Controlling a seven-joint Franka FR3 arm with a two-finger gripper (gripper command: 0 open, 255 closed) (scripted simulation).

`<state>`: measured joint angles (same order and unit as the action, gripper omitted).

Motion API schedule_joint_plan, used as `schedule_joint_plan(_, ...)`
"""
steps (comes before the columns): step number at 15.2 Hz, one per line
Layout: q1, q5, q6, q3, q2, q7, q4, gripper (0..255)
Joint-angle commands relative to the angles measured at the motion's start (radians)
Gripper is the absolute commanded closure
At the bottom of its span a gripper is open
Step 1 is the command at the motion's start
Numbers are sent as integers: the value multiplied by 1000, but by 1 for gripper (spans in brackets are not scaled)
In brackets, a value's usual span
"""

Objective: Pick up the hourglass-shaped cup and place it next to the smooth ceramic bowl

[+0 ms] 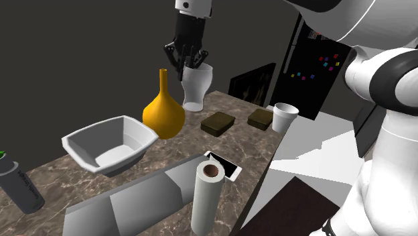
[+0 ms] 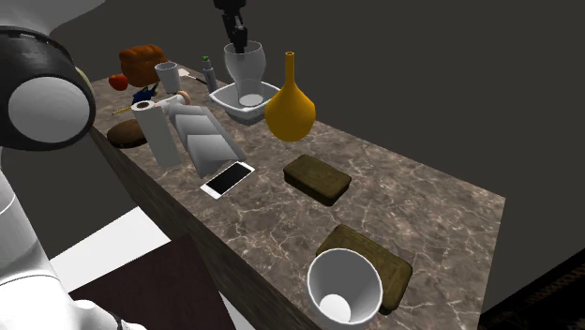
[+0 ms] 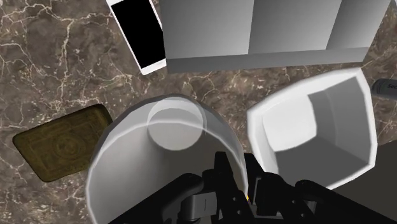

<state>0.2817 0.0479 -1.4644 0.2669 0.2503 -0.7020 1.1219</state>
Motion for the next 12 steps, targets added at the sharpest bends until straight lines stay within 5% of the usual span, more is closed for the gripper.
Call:
schedule_joint_plan(1, -5, -5, -34, -1, -16, 2, 48, 255)
schedule_joint_plan(12, -23, -26, -216, -5, -87, 13, 299, 255)
